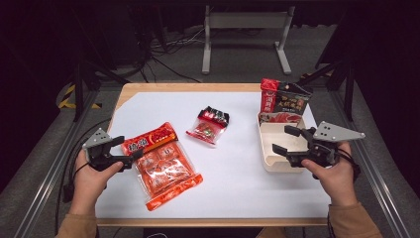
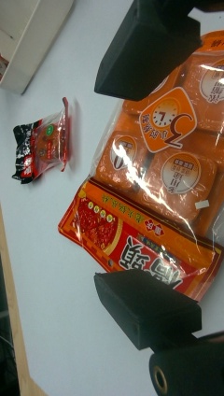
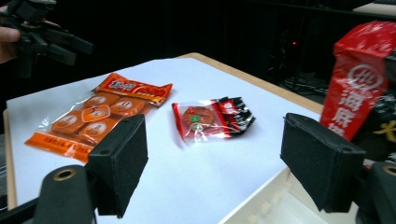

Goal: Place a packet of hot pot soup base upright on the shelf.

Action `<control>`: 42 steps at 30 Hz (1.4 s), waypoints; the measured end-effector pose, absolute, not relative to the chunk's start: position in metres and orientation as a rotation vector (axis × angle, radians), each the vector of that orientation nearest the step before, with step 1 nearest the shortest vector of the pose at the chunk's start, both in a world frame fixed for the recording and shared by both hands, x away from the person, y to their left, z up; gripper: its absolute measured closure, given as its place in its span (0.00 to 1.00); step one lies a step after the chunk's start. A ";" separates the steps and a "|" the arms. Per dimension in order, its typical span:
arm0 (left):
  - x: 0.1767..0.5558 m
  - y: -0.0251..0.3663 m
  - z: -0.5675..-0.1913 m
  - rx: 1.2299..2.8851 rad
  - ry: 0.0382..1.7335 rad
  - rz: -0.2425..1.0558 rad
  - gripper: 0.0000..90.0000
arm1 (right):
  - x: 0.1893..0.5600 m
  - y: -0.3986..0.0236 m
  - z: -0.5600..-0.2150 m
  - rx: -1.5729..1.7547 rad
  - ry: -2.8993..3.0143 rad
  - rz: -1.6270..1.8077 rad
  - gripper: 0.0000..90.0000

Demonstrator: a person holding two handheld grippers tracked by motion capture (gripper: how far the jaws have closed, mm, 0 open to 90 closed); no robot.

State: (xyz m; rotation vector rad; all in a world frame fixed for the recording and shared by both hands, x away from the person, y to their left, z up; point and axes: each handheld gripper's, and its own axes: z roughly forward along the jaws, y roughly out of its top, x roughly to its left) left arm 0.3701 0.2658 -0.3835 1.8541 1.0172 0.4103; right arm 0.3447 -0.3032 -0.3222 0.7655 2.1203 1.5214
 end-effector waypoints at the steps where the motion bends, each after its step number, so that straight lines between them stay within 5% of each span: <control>1: 0.370 0.266 -0.384 1.854 1.017 0.410 0.11 | 0.345 -0.303 -0.322 0.765 2.120 1.521 0.26; 28: 0.399 0.303 -0.415 1.763 1.225 0.539 0.05 | 0.326 -0.273 -0.366 0.673 2.245 1.553 0.24; 42: 0.416 0.307 -0.442 1.822 1.277 0.412 0.10 | 0.322 -0.269 -0.378 0.674 2.295 1.528 0.23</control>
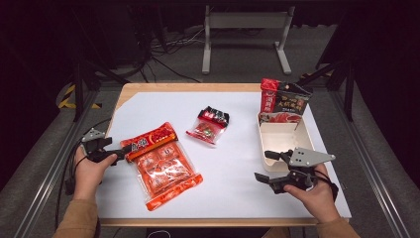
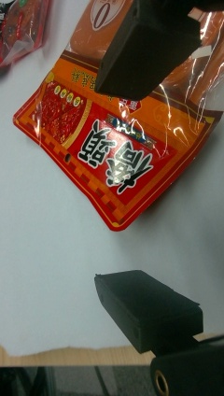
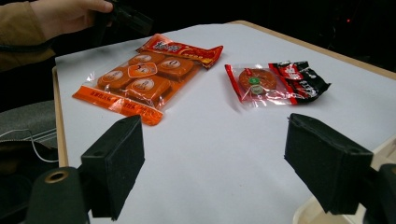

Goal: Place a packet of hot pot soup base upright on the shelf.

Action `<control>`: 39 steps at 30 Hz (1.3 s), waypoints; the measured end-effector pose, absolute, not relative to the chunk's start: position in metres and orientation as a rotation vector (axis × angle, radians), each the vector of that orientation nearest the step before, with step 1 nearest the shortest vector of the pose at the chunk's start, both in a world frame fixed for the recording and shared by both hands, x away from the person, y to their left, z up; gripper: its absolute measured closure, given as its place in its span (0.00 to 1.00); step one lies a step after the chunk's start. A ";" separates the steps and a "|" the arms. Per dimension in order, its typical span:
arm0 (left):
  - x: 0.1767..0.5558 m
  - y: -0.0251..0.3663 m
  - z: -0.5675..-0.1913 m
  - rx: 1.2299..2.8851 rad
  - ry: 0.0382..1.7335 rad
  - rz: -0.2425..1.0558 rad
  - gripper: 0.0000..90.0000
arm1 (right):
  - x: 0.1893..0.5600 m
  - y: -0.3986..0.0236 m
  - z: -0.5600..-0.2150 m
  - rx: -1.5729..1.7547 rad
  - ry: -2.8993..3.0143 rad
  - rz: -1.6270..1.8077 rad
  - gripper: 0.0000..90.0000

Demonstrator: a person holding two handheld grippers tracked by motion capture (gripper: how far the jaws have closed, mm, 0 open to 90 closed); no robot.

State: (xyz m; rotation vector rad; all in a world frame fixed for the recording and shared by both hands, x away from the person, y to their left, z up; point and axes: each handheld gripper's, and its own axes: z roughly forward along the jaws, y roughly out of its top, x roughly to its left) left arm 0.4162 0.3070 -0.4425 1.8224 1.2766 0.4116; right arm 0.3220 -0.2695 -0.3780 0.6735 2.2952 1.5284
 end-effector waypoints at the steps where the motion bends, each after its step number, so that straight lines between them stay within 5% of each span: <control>1: 0.416 0.307 -0.442 1.822 1.277 0.412 0.10 | 0.322 -0.269 -0.379 0.677 2.299 1.527 0.23; 14: 0.423 0.307 -0.452 1.858 1.344 0.325 0.11 | 0.324 -0.263 -0.388 0.683 2.349 1.506 0.22; 24: 0.427 0.301 -0.459 1.863 1.303 0.252 0.22 | 0.325 -0.262 -0.389 0.681 2.358 1.495 0.22; 33: 0.427 0.295 -0.460 1.858 1.237 0.169 0.45 | 0.324 -0.263 -0.389 0.681 2.358 1.498 0.22; 39: 0.427 0.294 -0.460 1.868 1.259 0.195 0.76 | 0.325 -0.263 -0.390 0.678 2.363 1.499 0.21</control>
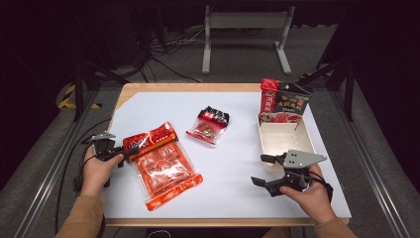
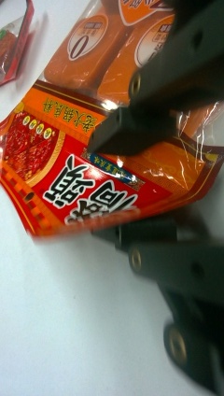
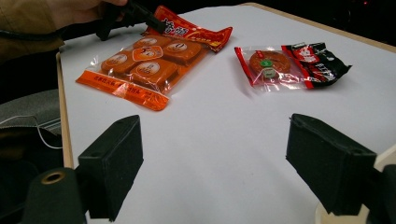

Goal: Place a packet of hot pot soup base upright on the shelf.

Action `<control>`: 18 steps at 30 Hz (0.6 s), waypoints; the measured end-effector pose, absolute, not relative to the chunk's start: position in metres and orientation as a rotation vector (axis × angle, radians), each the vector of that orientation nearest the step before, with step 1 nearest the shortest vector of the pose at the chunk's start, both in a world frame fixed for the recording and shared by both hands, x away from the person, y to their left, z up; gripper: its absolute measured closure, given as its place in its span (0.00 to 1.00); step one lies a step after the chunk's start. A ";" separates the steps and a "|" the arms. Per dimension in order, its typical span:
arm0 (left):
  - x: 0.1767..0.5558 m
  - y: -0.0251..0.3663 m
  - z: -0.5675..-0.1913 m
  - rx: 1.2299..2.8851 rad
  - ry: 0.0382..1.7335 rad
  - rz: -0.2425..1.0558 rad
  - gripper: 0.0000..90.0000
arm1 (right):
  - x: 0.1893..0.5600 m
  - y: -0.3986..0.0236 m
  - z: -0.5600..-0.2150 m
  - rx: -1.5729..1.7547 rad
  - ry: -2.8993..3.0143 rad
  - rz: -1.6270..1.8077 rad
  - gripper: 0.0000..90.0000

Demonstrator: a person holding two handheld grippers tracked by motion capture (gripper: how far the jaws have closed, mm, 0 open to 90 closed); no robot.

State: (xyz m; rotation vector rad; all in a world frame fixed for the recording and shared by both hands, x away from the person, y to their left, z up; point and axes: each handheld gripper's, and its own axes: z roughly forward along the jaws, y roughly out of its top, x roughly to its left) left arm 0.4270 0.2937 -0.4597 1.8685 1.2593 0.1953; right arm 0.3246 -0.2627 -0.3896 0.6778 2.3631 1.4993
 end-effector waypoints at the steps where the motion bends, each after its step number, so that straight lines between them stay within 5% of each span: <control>1: 0.427 0.294 -0.460 1.867 1.257 0.208 0.82 | 0.325 -0.263 -0.390 0.680 2.364 1.501 0.21; 3: 0.426 0.296 -0.457 1.863 1.252 0.222 0.95 | 0.325 -0.263 -0.390 0.682 2.365 1.502 0.21; 6: 0.423 0.297 -0.453 1.832 1.243 0.193 1.00 | 0.325 -0.263 -0.390 0.684 2.365 1.501 0.21; 18: 0.413 0.292 -0.430 1.794 1.204 0.247 1.00 | 0.326 -0.266 -0.390 0.693 2.350 1.501 0.22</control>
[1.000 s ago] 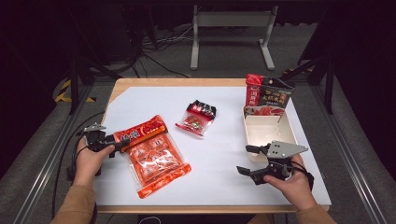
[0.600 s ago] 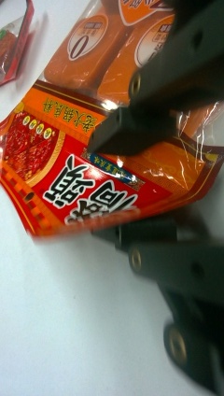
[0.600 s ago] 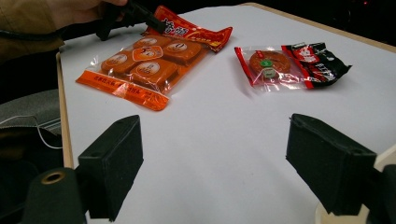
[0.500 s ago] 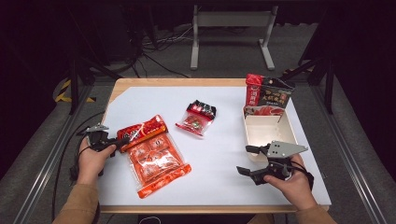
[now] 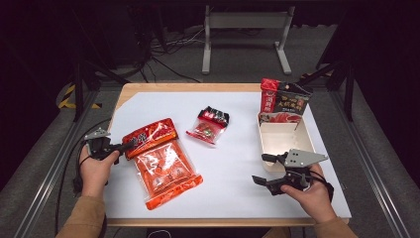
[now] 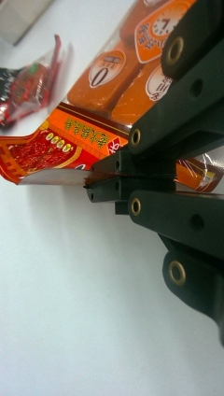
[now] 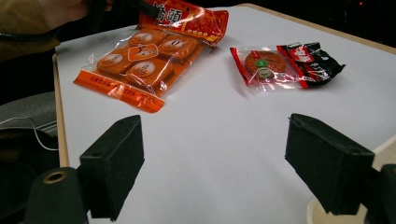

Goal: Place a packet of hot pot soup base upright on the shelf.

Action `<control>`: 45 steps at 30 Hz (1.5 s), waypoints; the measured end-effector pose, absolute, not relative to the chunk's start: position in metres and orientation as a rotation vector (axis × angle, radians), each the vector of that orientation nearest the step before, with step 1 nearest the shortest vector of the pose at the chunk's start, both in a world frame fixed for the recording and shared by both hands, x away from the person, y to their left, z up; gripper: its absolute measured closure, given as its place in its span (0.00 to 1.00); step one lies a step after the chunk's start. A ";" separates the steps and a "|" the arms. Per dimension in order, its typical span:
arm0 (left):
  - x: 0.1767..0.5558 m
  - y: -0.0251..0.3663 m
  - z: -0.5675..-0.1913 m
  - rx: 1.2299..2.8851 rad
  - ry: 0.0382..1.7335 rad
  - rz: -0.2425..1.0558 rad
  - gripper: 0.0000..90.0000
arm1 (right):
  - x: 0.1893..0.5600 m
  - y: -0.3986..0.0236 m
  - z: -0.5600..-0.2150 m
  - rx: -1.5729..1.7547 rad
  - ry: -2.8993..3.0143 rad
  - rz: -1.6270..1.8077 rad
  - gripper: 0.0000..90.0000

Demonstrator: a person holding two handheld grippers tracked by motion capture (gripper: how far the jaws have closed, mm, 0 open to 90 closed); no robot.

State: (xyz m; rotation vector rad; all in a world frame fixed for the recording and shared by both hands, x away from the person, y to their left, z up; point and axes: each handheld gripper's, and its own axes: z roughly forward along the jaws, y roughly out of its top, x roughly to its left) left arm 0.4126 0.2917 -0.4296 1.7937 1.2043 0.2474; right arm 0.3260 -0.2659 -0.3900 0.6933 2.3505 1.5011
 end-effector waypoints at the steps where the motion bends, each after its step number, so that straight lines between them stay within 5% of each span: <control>1: 0.412 0.292 -0.427 1.787 1.197 0.250 1.00 | 0.326 -0.266 -0.391 0.700 2.351 1.499 0.23; 45: 0.355 0.255 -0.326 1.698 0.787 0.381 1.00 | 0.328 -0.264 -0.390 0.699 2.337 1.501 0.24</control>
